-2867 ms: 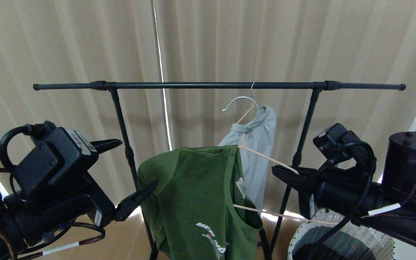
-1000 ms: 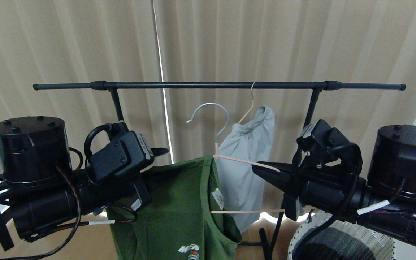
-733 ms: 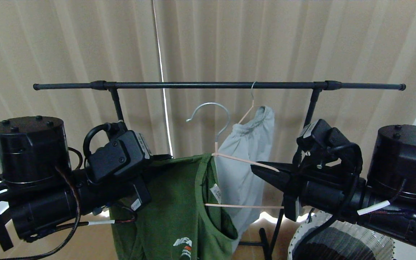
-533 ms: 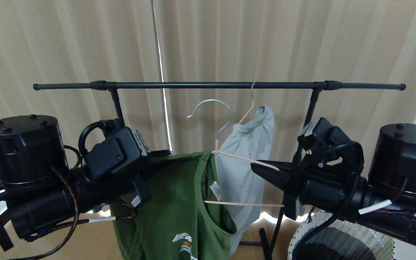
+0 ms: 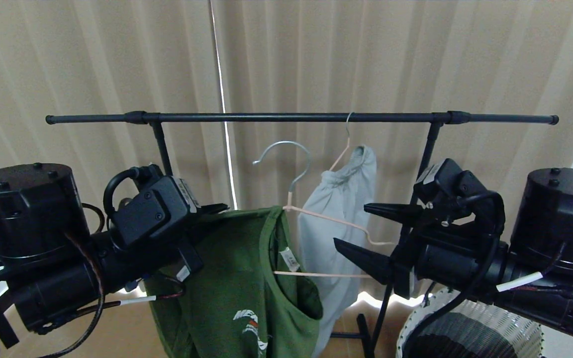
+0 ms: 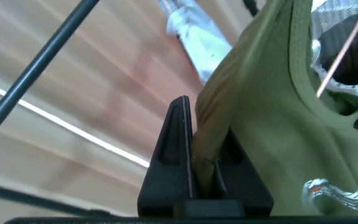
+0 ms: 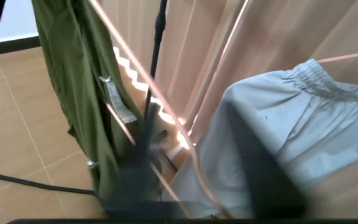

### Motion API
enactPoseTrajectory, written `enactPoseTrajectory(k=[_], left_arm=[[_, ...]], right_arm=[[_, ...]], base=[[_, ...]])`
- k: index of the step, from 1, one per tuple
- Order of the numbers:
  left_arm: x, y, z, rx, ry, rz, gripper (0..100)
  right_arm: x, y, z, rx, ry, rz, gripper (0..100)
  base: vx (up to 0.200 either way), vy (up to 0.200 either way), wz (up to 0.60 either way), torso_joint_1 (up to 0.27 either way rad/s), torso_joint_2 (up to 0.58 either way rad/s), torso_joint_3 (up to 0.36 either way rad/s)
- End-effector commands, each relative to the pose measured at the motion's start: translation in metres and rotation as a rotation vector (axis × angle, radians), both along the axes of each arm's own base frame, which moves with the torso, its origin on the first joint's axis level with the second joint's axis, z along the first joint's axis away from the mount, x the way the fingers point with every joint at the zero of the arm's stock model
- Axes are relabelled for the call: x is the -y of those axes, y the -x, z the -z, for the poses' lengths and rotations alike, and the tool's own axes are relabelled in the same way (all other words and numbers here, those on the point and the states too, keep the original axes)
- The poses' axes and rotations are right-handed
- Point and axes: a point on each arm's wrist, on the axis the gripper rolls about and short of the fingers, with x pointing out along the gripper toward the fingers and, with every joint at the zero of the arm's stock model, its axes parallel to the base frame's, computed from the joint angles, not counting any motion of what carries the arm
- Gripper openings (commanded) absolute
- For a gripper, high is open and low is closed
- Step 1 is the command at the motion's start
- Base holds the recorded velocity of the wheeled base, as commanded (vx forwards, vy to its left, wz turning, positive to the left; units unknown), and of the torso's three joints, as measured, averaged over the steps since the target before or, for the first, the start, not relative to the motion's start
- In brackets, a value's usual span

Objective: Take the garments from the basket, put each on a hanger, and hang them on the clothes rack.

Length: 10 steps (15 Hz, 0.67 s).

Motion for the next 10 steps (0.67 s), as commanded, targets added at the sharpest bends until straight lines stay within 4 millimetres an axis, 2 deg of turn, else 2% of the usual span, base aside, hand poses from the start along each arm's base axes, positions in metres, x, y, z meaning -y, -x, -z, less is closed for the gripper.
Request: enactPoseTrajectory(k=[1,4,6,10], left_arm=[[-0.008,-0.005,0.001,0.000,-0.006,-0.068,0],[-0.023,-0.013,0.001,0.005,-0.018,-0.236,0],[-0.028,-0.016,-0.001,-0.004,0.009,-0.287,0],[-0.027,-0.021,-0.007,-0.020,0.090,-0.396,0]], right_arm=[[0.004,0.000,-0.001,0.002,-0.001,0.012,100],[0.011,0.001,0.003,-0.007,0.010,0.035,100],[0.016,0.003,0.006,-0.016,0.015,0.048,100],[0.018,0.006,0.022,-0.066,0.059,0.055,100]], base=[[0.000,0.000,0.00,0.000,0.00,0.000],[0.000,0.000,0.00,0.000,0.00,0.000],[0.000,0.000,0.00,0.000,0.00,0.000],[0.000,0.000,0.00,0.000,0.00,0.000]])
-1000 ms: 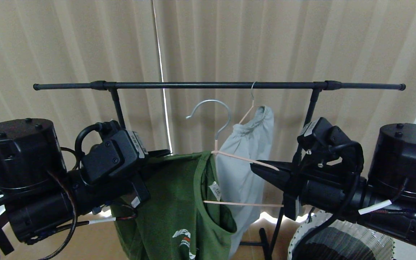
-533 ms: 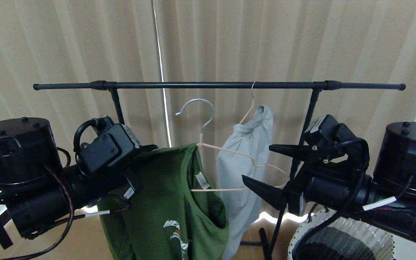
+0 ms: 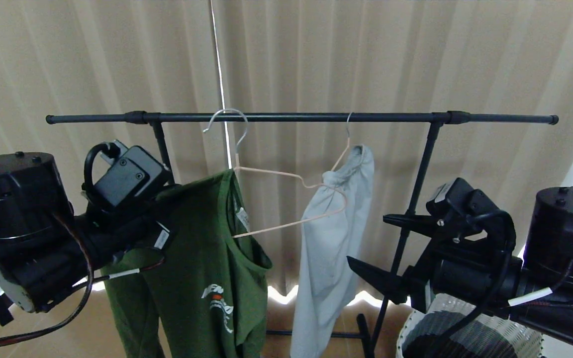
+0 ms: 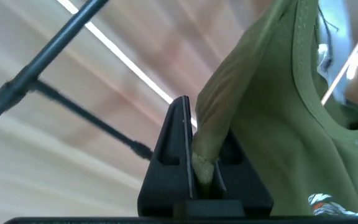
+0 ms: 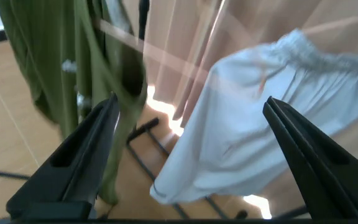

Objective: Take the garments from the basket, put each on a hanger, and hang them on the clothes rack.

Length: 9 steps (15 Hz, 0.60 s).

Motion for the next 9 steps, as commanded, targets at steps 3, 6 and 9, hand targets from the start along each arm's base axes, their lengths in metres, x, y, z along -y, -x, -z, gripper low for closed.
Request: enactPoseTrajectory(k=[3,6,9], left_arm=[[0.003,0.003,-0.008,0.007,0.084,0.002,0],[0.008,0.010,-0.018,0.049,0.112,0.037,0],[0.021,0.020,-0.026,0.094,0.145,0.106,0]], right_arm=[[-0.012,-0.004,0.016,-0.051,0.035,-0.026,100],[-0.023,-0.005,0.021,-0.046,0.028,-0.058,100],[-0.034,-0.016,0.029,-0.008,0.003,-0.051,100]], base=[[0.000,0.000,0.00,0.000,0.00,0.000],[0.000,0.000,0.00,0.000,0.00,0.000],[0.000,0.000,0.00,0.000,0.00,0.000]])
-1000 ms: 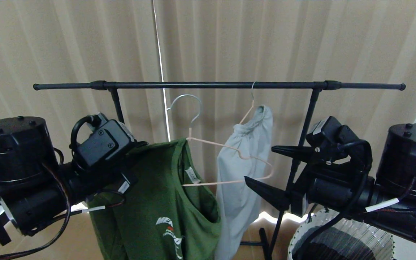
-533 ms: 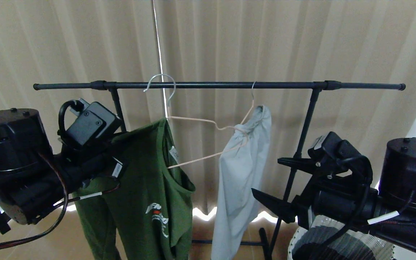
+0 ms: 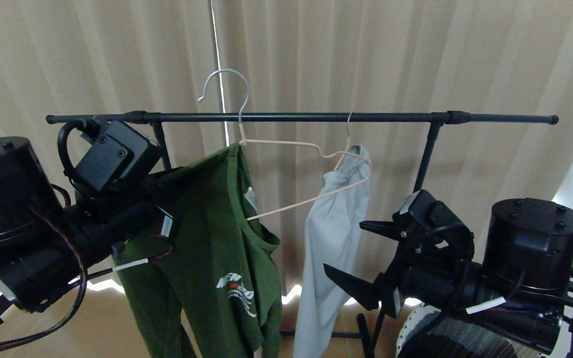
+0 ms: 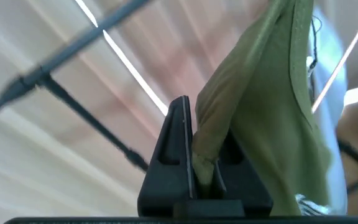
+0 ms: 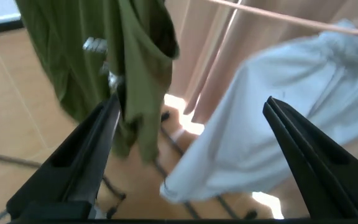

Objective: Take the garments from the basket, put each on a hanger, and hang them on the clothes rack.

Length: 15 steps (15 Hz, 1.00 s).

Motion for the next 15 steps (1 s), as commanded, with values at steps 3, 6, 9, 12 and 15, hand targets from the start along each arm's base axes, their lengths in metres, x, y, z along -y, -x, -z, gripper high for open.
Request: enactPoseTrajectory(k=[3,6,9,12,15], left_arm=[[0.013,0.015,-0.010,0.044,0.028,0.081,0],[0.020,0.022,-0.018,0.077,0.048,0.119,0],[0.021,0.025,-0.020,0.087,0.056,0.130,0],[0.023,0.029,-0.022,0.095,0.064,0.148,0],[0.028,0.034,-0.024,0.086,0.094,0.178,0]], right_arm=[[-0.014,-0.015,0.011,-0.001,0.004,0.003,100],[-0.021,-0.024,0.013,0.001,0.007,0.013,100],[-0.024,-0.028,0.018,-0.005,0.021,0.040,100],[-0.025,-0.029,0.020,-0.008,0.024,0.040,100],[-0.032,-0.036,0.024,0.014,0.007,0.038,100]], base=[[0.000,0.000,0.00,0.000,0.00,0.000],[0.000,0.000,0.00,0.000,0.00,0.000],[0.000,0.000,0.00,0.000,0.00,0.000],[0.000,0.000,0.00,0.000,0.00,0.000],[0.000,0.000,0.00,0.000,0.00,0.000]])
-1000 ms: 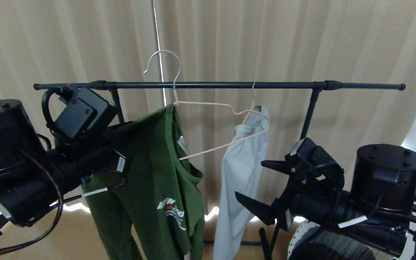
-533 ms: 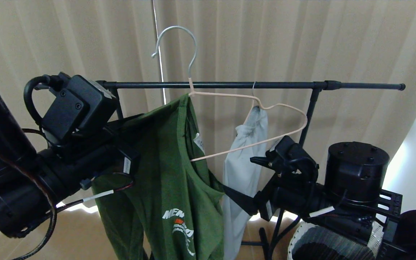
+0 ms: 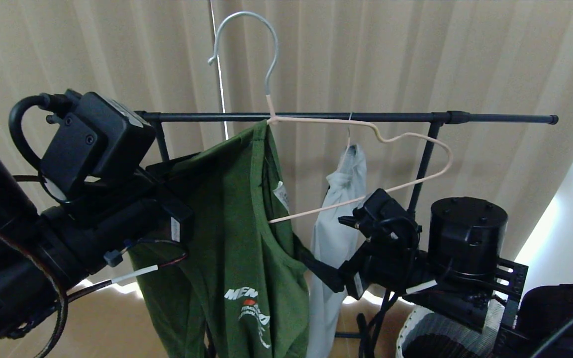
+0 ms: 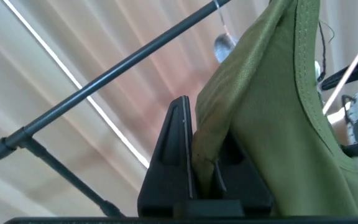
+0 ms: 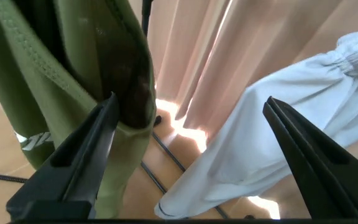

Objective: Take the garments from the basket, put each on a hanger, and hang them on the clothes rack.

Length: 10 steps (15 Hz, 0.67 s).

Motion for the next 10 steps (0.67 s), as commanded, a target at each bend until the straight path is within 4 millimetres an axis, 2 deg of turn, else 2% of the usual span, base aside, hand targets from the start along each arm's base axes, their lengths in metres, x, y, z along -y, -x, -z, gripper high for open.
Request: enactPoseTrajectory(k=[1,5,6,10], left_arm=[[0.001,0.003,-0.002,0.005,0.005,0.011,0],[0.001,0.003,-0.003,0.009,0.010,0.011,0],[0.001,0.002,-0.003,0.009,0.010,0.010,0],[0.000,0.000,-0.009,0.023,0.026,0.000,0]], right_arm=[[-0.006,-0.006,0.010,0.000,0.003,0.000,100],[-0.007,-0.006,0.014,-0.010,0.011,-0.006,100],[-0.008,-0.004,0.015,-0.012,0.013,-0.009,0],[0.003,0.008,0.018,-0.031,0.031,-0.009,0]], base=[[0.000,0.000,0.00,0.000,0.00,0.000],[0.000,0.000,0.00,0.000,0.00,0.000],[0.000,0.000,0.00,0.000,0.00,0.000],[0.000,0.000,0.00,0.000,0.00,0.000]])
